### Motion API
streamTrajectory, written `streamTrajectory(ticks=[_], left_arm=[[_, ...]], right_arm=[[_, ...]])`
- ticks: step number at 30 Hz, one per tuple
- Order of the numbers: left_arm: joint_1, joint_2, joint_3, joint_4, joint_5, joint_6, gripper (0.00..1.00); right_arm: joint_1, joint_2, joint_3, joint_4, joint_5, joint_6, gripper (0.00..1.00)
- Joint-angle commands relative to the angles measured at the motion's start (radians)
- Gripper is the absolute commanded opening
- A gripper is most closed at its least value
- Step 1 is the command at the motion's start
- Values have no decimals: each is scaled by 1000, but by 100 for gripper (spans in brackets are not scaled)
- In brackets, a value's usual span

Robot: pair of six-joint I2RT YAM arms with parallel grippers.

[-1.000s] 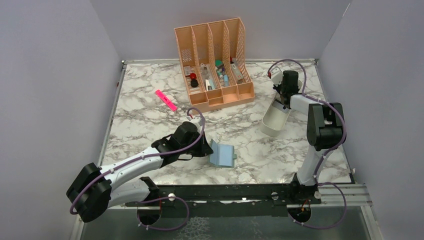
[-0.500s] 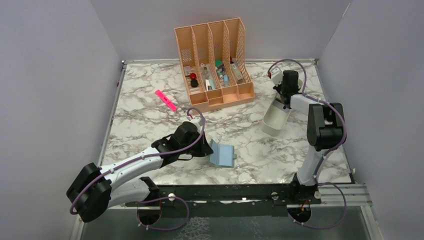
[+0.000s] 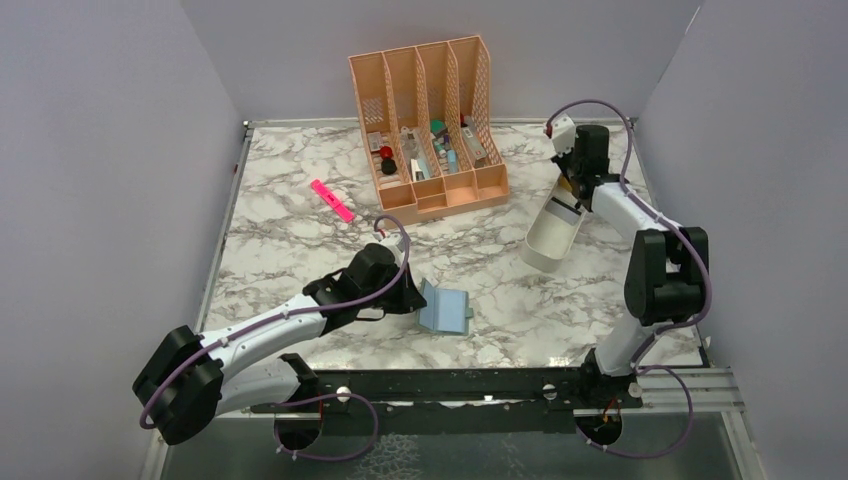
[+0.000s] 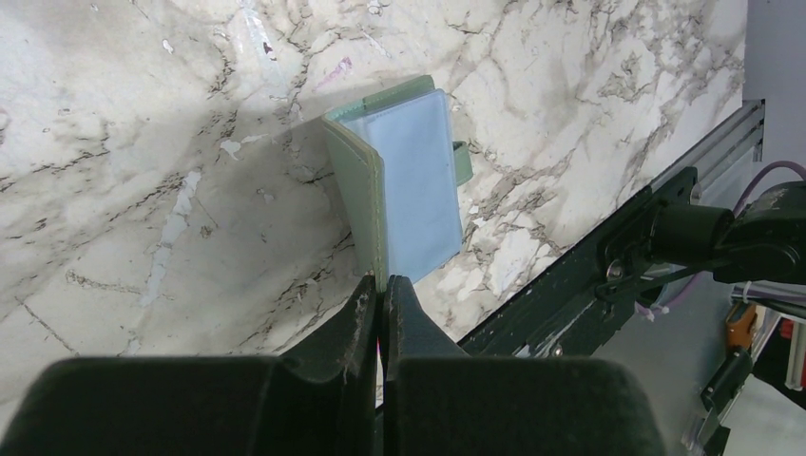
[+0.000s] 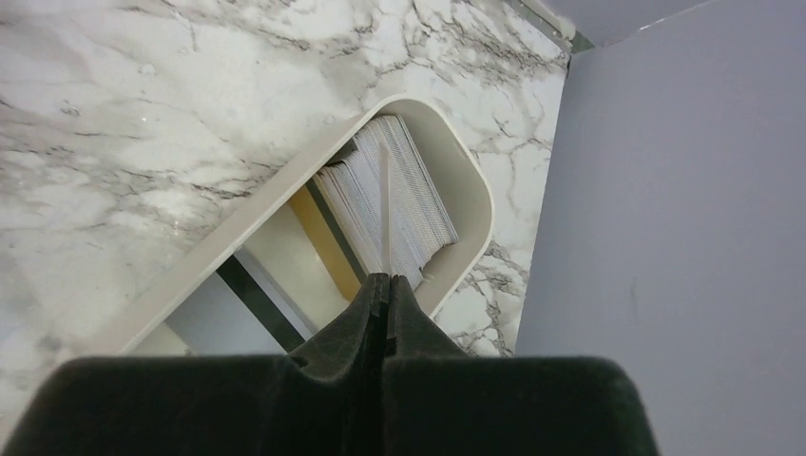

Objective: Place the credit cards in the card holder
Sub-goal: Pick up the credit card from the storage box.

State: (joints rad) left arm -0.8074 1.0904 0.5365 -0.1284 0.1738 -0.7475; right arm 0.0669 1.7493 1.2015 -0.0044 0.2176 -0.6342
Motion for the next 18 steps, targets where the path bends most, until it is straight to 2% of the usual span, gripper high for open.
streamTrajectory(ticks=[1,6,13,18], left_arm=[[-3,6,-17,58,-23,-18,4],[0,18,-54,80,-64,-34,1],[17,21,-120,142,-76,-74,0],[30,0,-158,167,-67,-111,0]], right_arm=[[26,-72,51,-147,-32,102,1],[108,-145,80,-251,-1,207,1],[377,-163,155,-433,320,396,1],[514,-171,192,-588,418,569,1]])
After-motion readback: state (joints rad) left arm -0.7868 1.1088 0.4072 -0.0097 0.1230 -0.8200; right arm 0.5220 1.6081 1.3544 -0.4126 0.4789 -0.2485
